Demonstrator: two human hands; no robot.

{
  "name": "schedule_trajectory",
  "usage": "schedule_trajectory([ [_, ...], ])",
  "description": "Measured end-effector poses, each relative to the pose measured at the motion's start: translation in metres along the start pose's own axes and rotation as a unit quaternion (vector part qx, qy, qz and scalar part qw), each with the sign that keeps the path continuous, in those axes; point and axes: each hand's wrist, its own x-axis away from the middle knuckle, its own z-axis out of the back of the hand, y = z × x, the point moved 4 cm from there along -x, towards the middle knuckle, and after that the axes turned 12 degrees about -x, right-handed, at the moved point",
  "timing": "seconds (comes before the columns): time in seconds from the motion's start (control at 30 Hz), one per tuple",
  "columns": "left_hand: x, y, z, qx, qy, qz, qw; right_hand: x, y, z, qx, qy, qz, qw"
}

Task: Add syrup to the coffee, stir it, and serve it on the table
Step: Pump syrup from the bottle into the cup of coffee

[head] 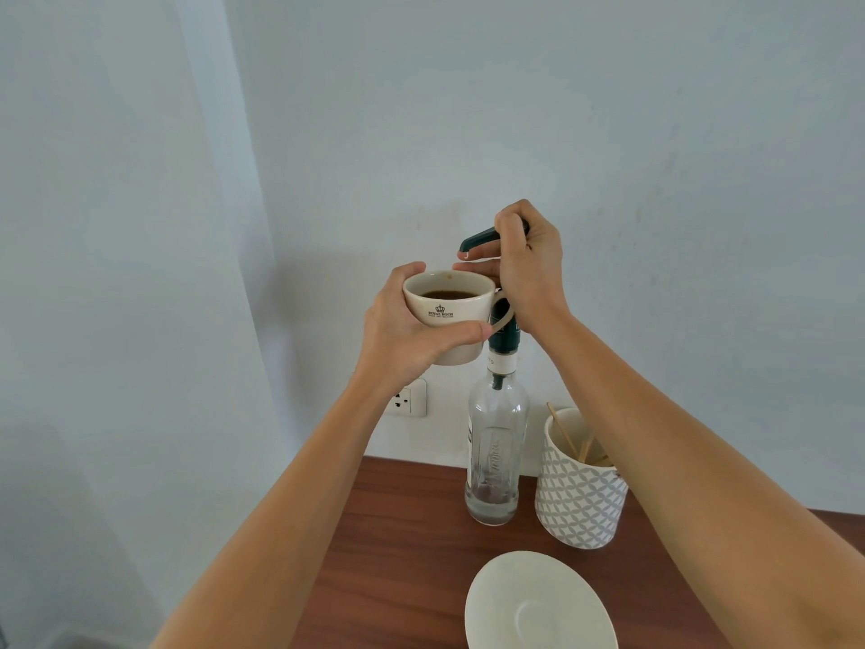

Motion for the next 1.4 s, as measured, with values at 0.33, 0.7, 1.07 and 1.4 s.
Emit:
schedule_trajectory([
  [0.33,0.001,0.000,0.000,0.008,-0.003,0.003,1.000,0.002,-0.001,-0.001,0.002,-0.003,0.005,1.000],
  [0.7,0.001,0.000,-0.001,0.014,-0.004,0.006,1.000,0.002,-0.001,-0.001,0.008,-0.005,0.010,1.000],
  [1.07,0.000,0.002,0.000,0.020,-0.009,0.011,1.000,0.002,-0.004,-0.001,0.004,-0.021,-0.006,1.000],
  [1.4,-0.001,0.009,-0.001,0.012,-0.007,0.015,1.000,0.003,-0.012,-0.001,-0.010,-0.002,0.004,1.000],
])
